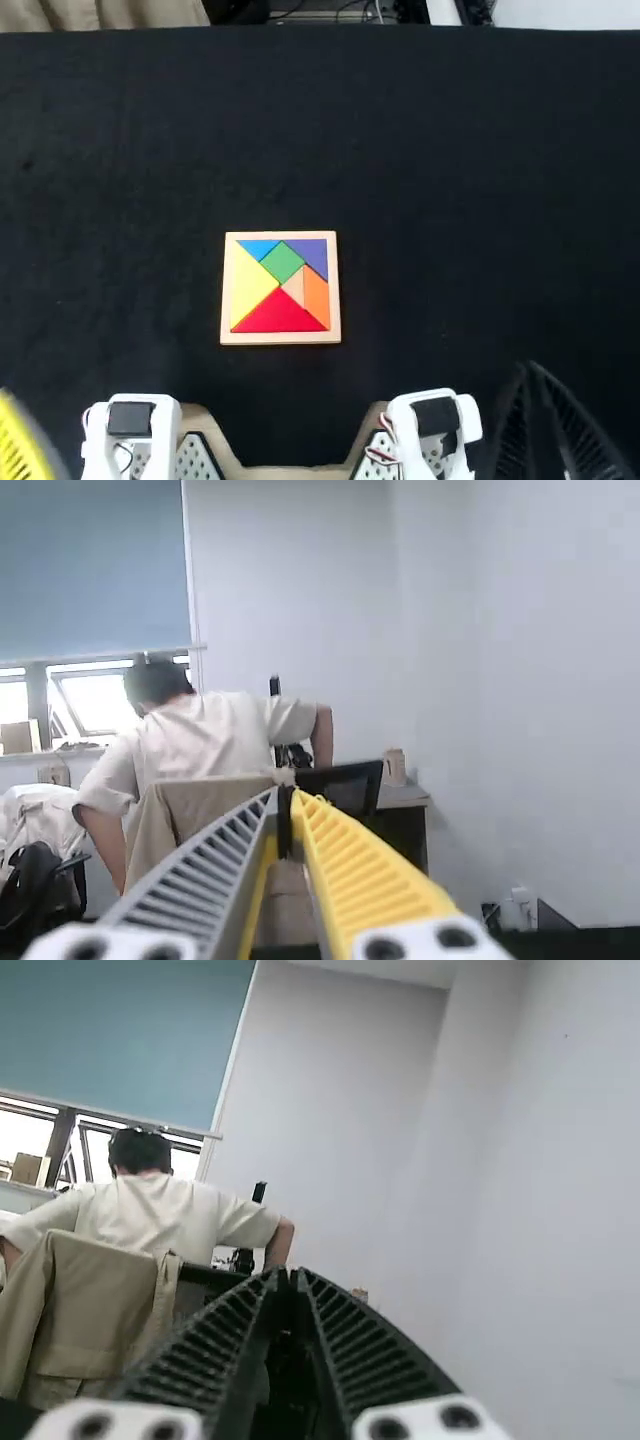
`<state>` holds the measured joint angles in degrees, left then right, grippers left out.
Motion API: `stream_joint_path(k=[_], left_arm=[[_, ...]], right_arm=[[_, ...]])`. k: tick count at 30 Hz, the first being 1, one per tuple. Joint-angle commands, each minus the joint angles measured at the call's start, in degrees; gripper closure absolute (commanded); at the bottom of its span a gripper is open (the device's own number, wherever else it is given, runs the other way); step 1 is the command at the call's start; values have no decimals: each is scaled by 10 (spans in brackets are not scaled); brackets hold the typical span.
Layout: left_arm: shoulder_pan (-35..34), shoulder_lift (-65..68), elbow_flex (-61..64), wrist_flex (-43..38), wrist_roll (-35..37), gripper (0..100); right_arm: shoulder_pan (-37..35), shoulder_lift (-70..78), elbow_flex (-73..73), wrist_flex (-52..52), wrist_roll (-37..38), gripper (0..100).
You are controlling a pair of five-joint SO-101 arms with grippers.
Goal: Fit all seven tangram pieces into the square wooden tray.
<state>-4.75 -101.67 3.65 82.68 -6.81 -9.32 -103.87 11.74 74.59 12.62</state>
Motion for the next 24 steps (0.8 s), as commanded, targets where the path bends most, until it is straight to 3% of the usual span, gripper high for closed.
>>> stream_joint_path(k=[1,6,12,15,18,24], left_arm=[[12,-34,120,65,-8,971],[13,-29,231,129,-5,971],[11,-29,64,127,-4,971],[10,-28,53,126,-4,971],[10,-27,147,106,-4,971],[7,-28,441,-58,-4,971]], right_arm=[[25,-43,-17,69,2,987],[67,-43,18,120,2,987],[67,-43,-18,94,-3,987],[69,-43,-14,84,-33,987],[69,-43,45,64,-49,987],[69,-44,227,-39,-14,987]])
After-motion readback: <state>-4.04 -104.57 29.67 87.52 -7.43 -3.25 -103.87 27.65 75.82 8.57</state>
